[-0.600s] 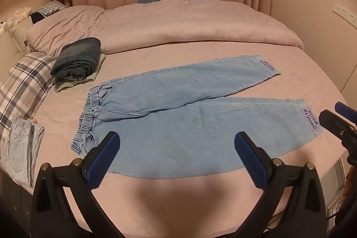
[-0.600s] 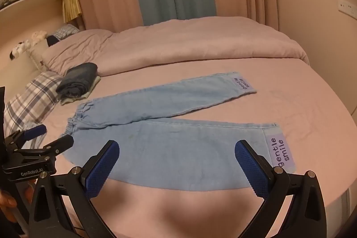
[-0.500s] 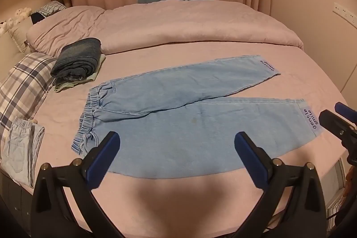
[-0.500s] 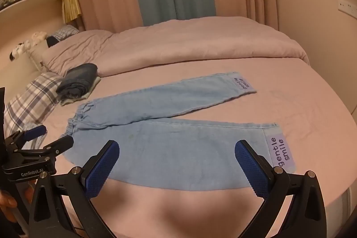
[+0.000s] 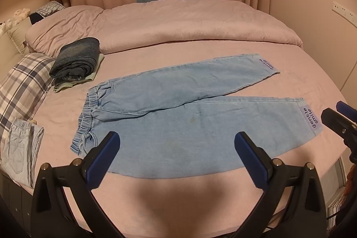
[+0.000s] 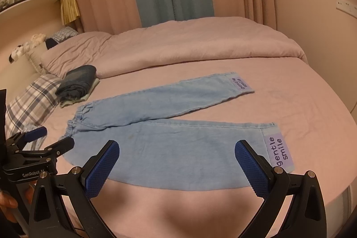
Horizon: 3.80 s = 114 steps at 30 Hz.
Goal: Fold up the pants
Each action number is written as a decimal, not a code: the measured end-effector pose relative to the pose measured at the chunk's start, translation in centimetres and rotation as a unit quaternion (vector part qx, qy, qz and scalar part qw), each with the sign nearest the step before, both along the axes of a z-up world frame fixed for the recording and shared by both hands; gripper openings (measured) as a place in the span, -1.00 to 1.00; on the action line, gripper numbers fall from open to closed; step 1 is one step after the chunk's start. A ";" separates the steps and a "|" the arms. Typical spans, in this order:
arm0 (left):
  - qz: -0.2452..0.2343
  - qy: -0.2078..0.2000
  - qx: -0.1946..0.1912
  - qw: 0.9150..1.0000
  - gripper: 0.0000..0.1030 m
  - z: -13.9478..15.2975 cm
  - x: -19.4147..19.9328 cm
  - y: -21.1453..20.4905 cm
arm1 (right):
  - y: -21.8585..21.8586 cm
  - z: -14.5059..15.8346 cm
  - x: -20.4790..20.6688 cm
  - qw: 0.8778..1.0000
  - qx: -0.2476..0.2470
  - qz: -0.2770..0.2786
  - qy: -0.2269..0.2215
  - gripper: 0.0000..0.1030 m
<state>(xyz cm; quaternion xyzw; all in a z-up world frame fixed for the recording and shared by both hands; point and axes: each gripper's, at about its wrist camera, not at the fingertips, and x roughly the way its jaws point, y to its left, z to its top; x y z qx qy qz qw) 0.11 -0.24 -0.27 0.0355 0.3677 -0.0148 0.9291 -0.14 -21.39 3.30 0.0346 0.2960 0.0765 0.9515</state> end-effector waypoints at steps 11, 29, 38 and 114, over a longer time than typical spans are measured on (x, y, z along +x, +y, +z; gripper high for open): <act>-0.001 0.000 0.001 1.000 0.99 -0.4 0.2 -0.3 | 0.0 0.0 0.0 1.000 0.000 -0.001 0.001 1.00; -0.002 0.013 -0.009 1.000 0.99 -0.9 0.6 -0.6 | 0.0 -0.4 0.3 1.000 -0.003 0.002 0.008 1.00; 0.006 0.055 -0.133 0.990 0.99 -3.0 1.9 1.7 | 0.8 -1.5 0.7 1.000 -0.007 0.019 0.011 1.00; 0.086 0.041 -0.129 0.987 0.58 -9.2 9.5 11.1 | 12.7 -15.6 6.9 0.980 -0.125 0.128 0.086 0.08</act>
